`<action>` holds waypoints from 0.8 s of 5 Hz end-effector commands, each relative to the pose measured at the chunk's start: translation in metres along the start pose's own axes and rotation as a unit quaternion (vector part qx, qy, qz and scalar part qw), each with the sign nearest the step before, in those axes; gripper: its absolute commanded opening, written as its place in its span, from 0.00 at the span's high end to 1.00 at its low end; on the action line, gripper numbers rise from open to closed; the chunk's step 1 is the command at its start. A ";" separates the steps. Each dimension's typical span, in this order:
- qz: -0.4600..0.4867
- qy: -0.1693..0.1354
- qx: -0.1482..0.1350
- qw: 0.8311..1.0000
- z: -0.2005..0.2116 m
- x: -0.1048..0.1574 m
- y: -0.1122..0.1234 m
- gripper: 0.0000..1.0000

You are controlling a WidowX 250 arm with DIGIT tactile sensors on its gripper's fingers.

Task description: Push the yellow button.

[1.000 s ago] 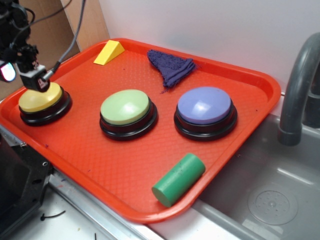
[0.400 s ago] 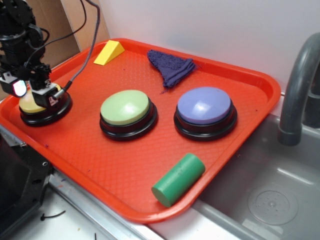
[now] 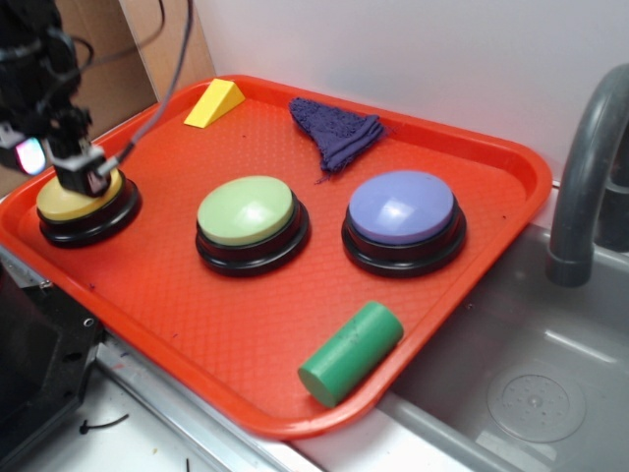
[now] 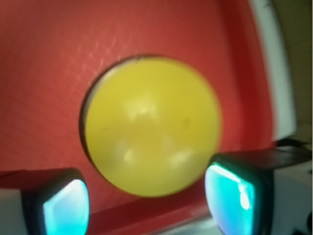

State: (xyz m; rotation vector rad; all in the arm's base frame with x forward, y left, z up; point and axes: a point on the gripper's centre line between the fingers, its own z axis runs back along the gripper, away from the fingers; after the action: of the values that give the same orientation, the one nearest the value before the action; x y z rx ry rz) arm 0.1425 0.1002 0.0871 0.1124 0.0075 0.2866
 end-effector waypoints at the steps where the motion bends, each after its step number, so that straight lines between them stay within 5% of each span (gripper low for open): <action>1: -0.010 -0.035 -0.003 0.999 0.034 0.012 0.011 0.00; 4: -0.017 -0.038 0.005 0.999 0.046 0.023 0.004 0.00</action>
State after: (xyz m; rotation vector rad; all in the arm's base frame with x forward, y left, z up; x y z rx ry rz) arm 0.1597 0.0999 0.1214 0.1153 -0.0212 0.2611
